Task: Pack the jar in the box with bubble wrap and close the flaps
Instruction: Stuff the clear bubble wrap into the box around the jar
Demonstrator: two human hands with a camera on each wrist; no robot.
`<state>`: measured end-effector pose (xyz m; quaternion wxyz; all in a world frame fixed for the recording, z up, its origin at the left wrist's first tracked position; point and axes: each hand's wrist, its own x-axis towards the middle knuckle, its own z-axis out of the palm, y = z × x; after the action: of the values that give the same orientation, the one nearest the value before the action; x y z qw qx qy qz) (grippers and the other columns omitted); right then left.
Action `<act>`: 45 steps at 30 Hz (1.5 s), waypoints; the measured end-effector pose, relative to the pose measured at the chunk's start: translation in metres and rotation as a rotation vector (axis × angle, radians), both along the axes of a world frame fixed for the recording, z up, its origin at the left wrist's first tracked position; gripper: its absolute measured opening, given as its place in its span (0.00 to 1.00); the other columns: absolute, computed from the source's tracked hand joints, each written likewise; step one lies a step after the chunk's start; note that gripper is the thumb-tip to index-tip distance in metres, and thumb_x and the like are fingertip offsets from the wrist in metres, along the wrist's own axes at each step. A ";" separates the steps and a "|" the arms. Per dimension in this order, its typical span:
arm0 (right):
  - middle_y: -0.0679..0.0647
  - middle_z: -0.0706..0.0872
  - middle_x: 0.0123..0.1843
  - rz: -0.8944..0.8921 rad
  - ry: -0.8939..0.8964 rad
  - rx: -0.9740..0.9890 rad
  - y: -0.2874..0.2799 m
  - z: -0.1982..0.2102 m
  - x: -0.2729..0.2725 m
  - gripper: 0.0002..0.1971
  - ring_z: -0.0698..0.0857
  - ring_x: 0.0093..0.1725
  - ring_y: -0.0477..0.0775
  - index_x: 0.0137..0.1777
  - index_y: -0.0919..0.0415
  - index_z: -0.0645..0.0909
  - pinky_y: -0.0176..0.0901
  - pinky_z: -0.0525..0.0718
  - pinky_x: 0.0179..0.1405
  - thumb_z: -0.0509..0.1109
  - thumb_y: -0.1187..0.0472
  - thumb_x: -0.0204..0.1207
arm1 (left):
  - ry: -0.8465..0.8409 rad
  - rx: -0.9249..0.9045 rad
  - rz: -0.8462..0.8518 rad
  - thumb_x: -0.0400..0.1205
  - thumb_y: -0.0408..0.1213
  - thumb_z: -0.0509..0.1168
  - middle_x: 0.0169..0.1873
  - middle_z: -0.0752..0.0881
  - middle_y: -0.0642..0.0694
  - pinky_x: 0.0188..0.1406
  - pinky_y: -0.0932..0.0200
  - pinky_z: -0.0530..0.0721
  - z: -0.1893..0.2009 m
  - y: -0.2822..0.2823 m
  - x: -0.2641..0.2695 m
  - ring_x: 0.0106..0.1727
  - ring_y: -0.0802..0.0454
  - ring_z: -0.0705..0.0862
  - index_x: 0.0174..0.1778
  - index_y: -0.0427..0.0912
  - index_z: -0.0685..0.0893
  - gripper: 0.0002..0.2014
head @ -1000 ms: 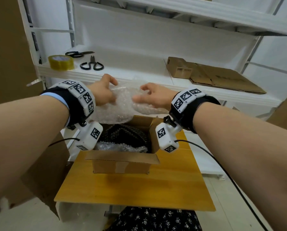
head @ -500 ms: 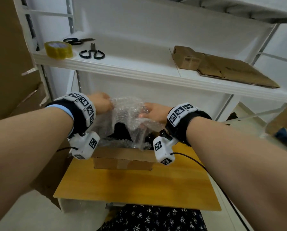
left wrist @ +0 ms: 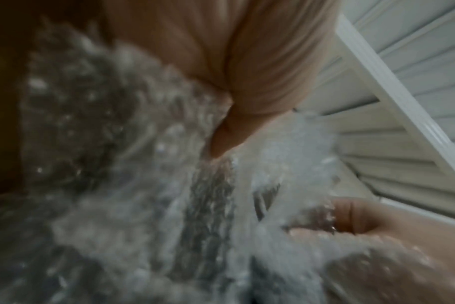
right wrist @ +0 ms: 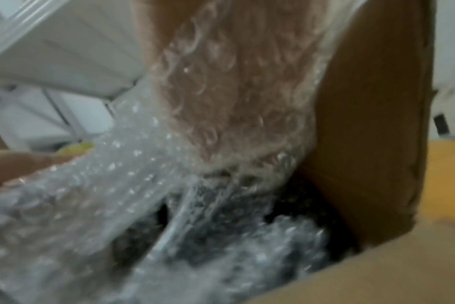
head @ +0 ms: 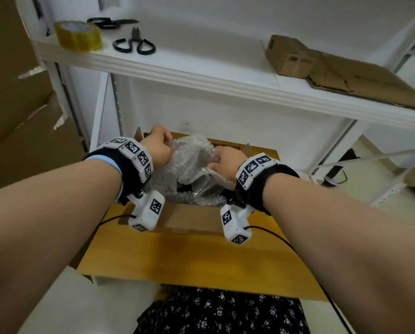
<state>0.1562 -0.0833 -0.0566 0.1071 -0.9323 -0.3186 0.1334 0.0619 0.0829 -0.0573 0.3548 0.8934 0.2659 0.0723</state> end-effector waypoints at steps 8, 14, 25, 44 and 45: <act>0.47 0.81 0.48 0.254 -0.056 0.127 0.004 0.017 -0.003 0.22 0.81 0.48 0.51 0.62 0.52 0.75 0.39 0.75 0.43 0.77 0.65 0.71 | 0.298 0.509 -0.249 0.78 0.32 0.63 0.43 0.87 0.42 0.43 0.54 0.83 0.017 -0.005 0.002 0.44 0.41 0.85 0.43 0.46 0.85 0.07; 0.46 0.84 0.54 0.333 -0.163 -0.167 0.005 -0.003 -0.005 0.22 0.86 0.49 0.56 0.57 0.37 0.80 0.51 0.89 0.48 0.68 0.68 0.74 | 0.448 0.431 -0.286 0.78 0.41 0.61 0.40 0.86 0.40 0.38 0.54 0.79 0.008 -0.020 0.004 0.40 0.42 0.83 0.45 0.40 0.84 0.11; 0.46 0.79 0.59 0.310 0.095 -0.402 -0.010 0.002 -0.004 0.42 0.86 0.54 0.57 0.79 0.41 0.65 0.54 0.90 0.51 0.79 0.63 0.69 | 0.540 0.612 -0.506 0.83 0.42 0.63 0.58 0.83 0.42 0.44 0.57 0.79 0.000 -0.032 0.007 0.45 0.46 0.82 0.74 0.57 0.67 0.23; 0.42 0.81 0.45 0.309 0.172 -0.401 -0.024 0.001 0.003 0.24 0.85 0.45 0.50 0.66 0.47 0.80 0.46 0.88 0.47 0.80 0.54 0.70 | 0.621 0.379 -0.382 0.83 0.37 0.61 0.43 0.80 0.43 0.36 0.54 0.80 -0.024 -0.023 0.005 0.40 0.46 0.80 0.70 0.48 0.68 0.19; 0.43 0.79 0.43 0.341 0.124 -0.438 -0.022 0.001 -0.001 0.23 0.82 0.40 0.49 0.66 0.50 0.78 0.41 0.85 0.40 0.78 0.61 0.72 | 0.632 0.341 -0.350 0.82 0.35 0.61 0.40 0.77 0.43 0.35 0.54 0.79 -0.028 -0.026 0.005 0.39 0.47 0.78 0.68 0.47 0.67 0.18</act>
<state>0.1557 -0.1050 -0.0561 -0.1015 -0.8564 -0.4271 0.2719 0.0665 0.0571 -0.0851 0.1090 0.9496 0.1900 -0.2242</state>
